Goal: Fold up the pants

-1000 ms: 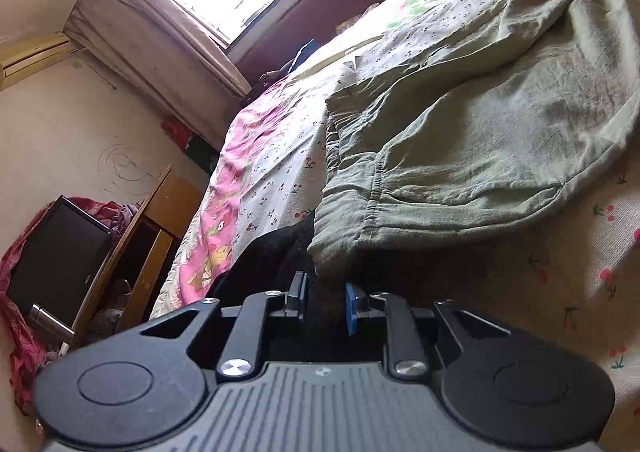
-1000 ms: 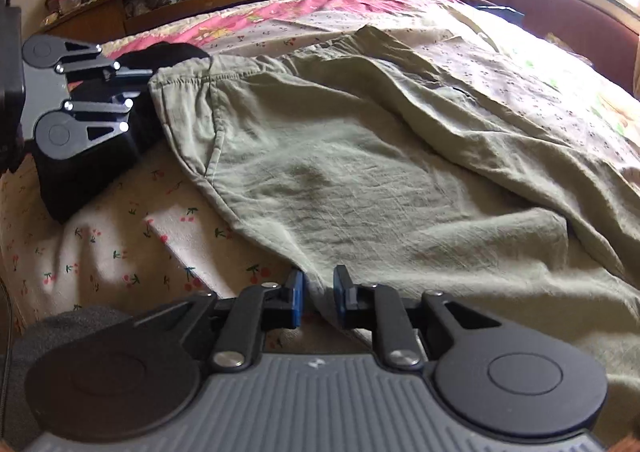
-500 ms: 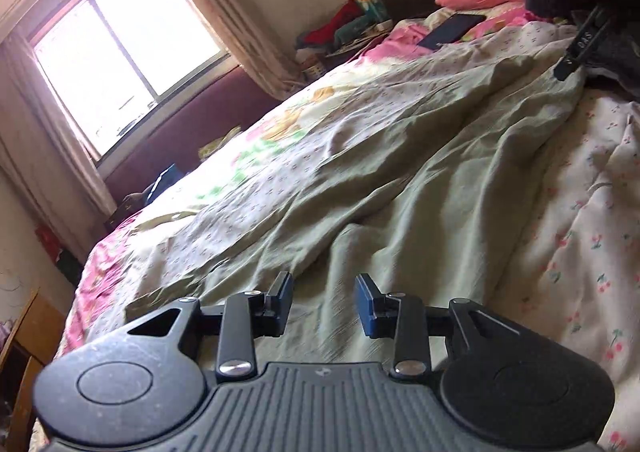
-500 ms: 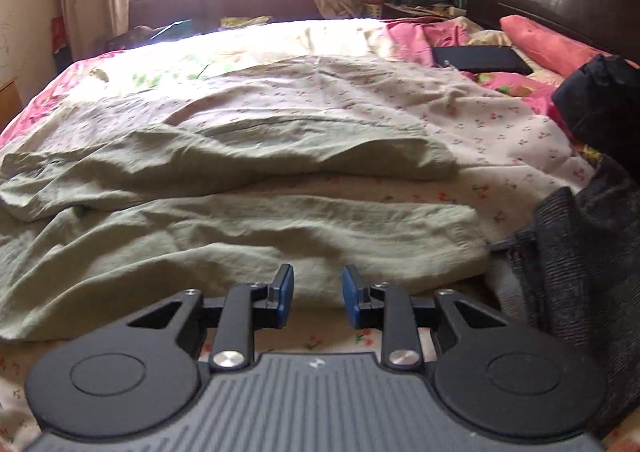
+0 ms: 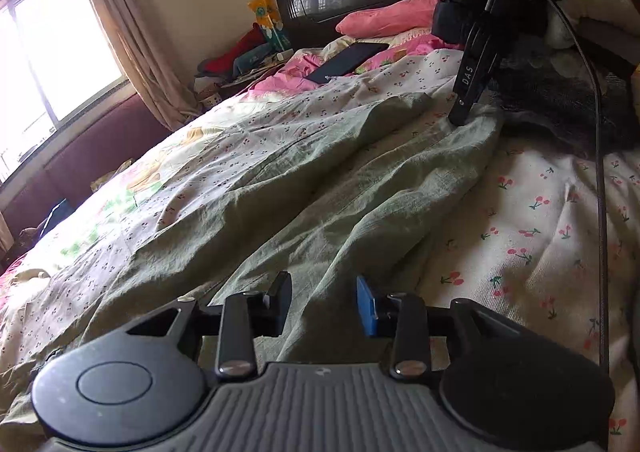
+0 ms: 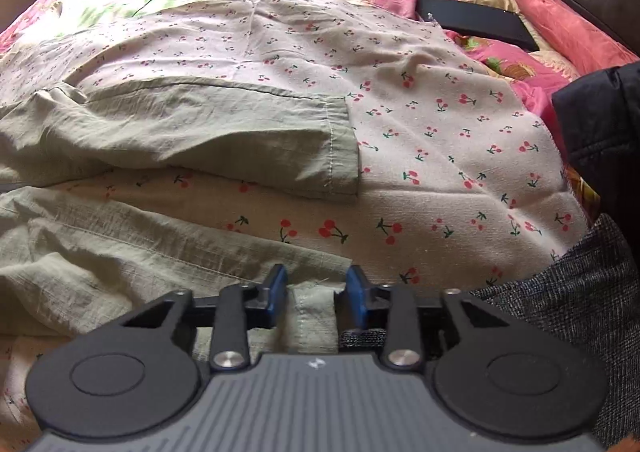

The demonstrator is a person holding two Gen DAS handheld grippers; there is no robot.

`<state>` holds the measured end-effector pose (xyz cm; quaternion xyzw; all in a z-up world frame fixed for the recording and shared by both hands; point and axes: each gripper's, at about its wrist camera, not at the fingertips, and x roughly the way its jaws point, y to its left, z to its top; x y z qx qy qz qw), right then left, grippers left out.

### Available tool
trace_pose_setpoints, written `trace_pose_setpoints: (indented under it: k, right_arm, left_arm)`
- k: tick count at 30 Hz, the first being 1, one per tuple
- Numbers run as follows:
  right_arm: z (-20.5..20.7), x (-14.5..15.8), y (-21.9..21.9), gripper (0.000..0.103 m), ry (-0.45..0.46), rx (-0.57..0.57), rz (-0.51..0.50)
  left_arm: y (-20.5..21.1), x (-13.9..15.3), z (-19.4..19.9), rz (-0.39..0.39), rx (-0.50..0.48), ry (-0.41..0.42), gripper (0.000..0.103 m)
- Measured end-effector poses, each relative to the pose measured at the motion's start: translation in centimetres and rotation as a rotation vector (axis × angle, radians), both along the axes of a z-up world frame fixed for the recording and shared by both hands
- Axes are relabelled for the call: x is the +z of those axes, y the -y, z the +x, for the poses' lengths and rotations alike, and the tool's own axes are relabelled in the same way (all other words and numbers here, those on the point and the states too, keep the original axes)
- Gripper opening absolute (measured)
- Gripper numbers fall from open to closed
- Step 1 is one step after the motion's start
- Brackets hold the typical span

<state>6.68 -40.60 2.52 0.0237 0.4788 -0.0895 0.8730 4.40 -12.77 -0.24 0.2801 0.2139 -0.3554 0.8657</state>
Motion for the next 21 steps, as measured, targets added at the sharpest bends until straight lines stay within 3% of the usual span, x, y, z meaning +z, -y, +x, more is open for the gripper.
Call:
trace_pose_setpoints:
  k: [4, 7, 13, 17, 21]
  right_arm:
    - [-0.6, 1.5, 0.7, 0.007, 0.076, -0.035, 0.129]
    - [-0.9, 2.7, 0.9, 0.006, 0.121, -0.054, 0.167]
    - [-4.1, 8.8, 1.3, 0.006, 0.319, -0.107, 0.235]
    - [-8.0, 14.1, 0.2, 0.006, 0.403, -0.09, 0.252]
    - [-9.2, 15.9, -1.4, 0.006, 0.405, -0.054, 0.202]
  left_arm:
    - [-0.3, -0.1, 0.1, -0.008, 0.019, -0.008, 0.05]
    - [-0.5, 0.4, 0.2, -0.022, 0.018, 0.007, 0.05]
    - [-1.0, 2.5, 0.1, -0.067, 0.013, 0.062, 0.055]
    - [-1.6, 4.3, 0.0, -0.126, 0.011, 0.075, 0.057]
    - [-1.1, 4.1, 0.1, -0.132, 0.004, 0.101, 0.066]
